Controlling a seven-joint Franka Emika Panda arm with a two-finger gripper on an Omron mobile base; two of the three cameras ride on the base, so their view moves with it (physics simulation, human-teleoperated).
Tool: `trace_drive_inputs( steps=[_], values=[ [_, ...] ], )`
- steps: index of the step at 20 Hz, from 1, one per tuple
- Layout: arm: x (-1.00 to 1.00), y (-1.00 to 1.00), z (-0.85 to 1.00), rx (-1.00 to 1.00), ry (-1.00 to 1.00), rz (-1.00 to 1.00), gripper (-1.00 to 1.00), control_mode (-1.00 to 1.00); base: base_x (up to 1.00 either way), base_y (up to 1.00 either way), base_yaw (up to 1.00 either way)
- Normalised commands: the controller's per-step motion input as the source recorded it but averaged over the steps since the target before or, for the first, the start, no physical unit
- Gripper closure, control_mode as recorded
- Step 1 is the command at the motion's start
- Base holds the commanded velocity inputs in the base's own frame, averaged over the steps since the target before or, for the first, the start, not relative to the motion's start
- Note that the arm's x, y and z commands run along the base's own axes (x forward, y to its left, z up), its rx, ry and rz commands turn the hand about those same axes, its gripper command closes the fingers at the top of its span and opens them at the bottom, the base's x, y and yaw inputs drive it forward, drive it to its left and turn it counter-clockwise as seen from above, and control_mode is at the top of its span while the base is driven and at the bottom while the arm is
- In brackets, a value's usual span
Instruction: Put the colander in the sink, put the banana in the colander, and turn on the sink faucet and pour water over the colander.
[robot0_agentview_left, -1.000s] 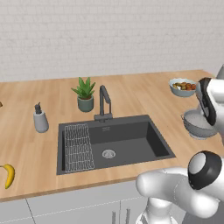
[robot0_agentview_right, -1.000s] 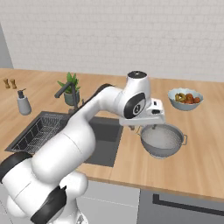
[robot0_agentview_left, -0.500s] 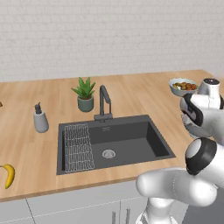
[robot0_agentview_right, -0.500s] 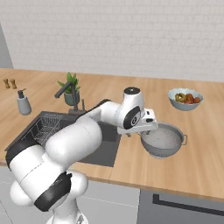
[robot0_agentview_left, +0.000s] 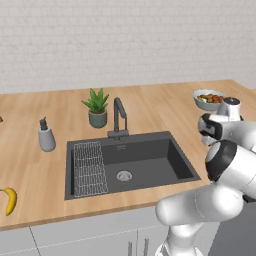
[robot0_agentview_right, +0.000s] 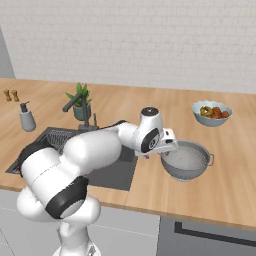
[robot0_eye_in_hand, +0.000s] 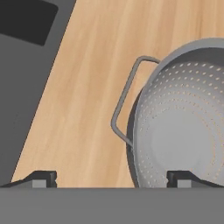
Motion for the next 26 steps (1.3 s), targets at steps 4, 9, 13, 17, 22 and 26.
trace_drive_inputs(
  steps=[4, 9, 13, 17, 22, 26],
  values=[
    [0.21, -0.03, 0.0, 0.04, 0.03, 0.02, -1.0, -1.0, 0.0, 0.0, 0.0],
    [0.04, -0.1, 0.0, 0.0, 0.01, 0.0, -1.0, -1.0, 0.0, 0.0, 0.0],
    [0.0, -0.18, -0.04, 0.0, 0.0, 0.0, -1.0, -1.0, 0.0, 0.0, 0.0],
    [0.0, -0.18, -0.13, 0.0, 0.0, 0.0, -1.0, -1.0, 0.0, 0.0, 0.0],
    [0.0, -0.05, -0.14, 0.0, 0.0, 0.0, -1.0, -1.0, 0.0, 0.0, 0.0],
    [0.0, -0.01, -0.17, 0.0, 0.0, 0.0, -1.0, -1.0, 0.0, 0.0, 0.0]
  ],
)
